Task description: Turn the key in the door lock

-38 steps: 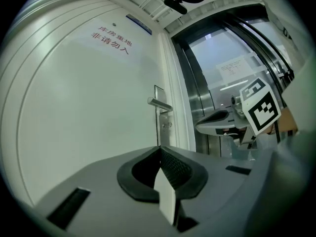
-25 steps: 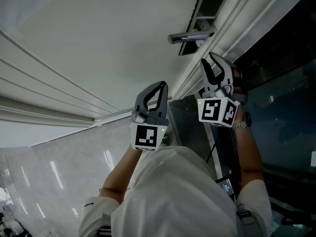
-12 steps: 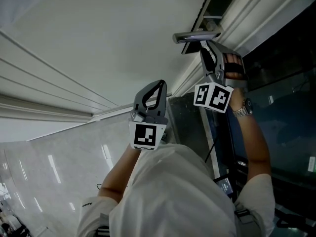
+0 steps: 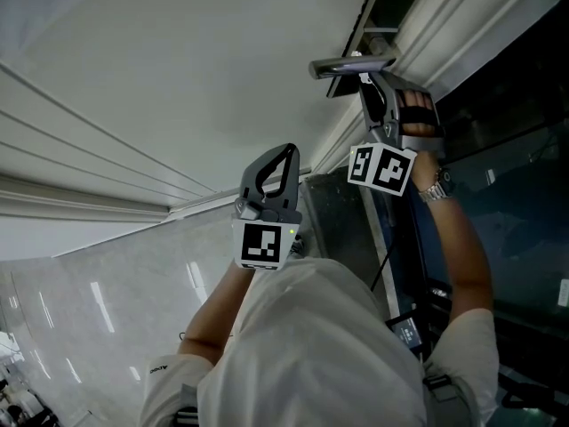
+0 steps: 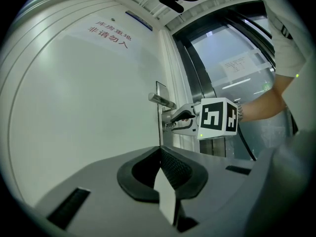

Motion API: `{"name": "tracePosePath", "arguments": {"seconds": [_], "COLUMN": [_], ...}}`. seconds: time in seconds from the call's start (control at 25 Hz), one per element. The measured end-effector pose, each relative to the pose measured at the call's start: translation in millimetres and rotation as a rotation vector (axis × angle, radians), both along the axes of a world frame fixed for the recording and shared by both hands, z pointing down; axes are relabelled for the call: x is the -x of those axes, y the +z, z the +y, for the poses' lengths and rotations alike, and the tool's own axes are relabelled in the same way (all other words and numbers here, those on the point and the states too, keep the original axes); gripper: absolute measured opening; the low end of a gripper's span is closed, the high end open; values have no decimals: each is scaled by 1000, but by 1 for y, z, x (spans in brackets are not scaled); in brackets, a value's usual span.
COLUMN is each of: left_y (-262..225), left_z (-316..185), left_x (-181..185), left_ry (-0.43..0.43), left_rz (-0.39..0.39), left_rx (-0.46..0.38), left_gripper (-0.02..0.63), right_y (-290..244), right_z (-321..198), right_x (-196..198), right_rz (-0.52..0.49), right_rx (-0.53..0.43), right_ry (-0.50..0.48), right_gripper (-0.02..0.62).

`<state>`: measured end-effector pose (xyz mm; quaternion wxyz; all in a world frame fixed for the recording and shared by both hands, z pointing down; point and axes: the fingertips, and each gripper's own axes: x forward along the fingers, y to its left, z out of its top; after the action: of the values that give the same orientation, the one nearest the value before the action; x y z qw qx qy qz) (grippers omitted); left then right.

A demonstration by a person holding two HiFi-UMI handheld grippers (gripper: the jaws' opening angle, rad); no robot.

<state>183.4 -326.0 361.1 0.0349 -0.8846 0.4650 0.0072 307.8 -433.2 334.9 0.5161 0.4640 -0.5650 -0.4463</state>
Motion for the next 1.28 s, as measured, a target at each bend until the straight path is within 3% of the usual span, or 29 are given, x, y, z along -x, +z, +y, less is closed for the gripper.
{"name": "tracePosePath", "arguments": {"seconds": [0.68, 0.88, 1.04, 1.28], "left_y": [2, 2, 2, 3], "left_z": [6, 8, 10, 11], "left_x": [7, 10, 9, 10], "left_ry": [-8, -14, -9, -10], "left_rz": [-5, -9, -10, -20], "left_rx": [1, 1, -5, -1], "left_gripper": [9, 9, 9, 8], "right_y": [3, -1, -7, -9], "right_z": [-3, -3, -5, -6], "right_x": [-2, 2, 1, 0], "right_rz": [-184, -307, -360, -463], "right_rx": [1, 14, -5, -19], "right_ry": [66, 76, 93, 112], "right_gripper": [86, 87, 31, 17]}}
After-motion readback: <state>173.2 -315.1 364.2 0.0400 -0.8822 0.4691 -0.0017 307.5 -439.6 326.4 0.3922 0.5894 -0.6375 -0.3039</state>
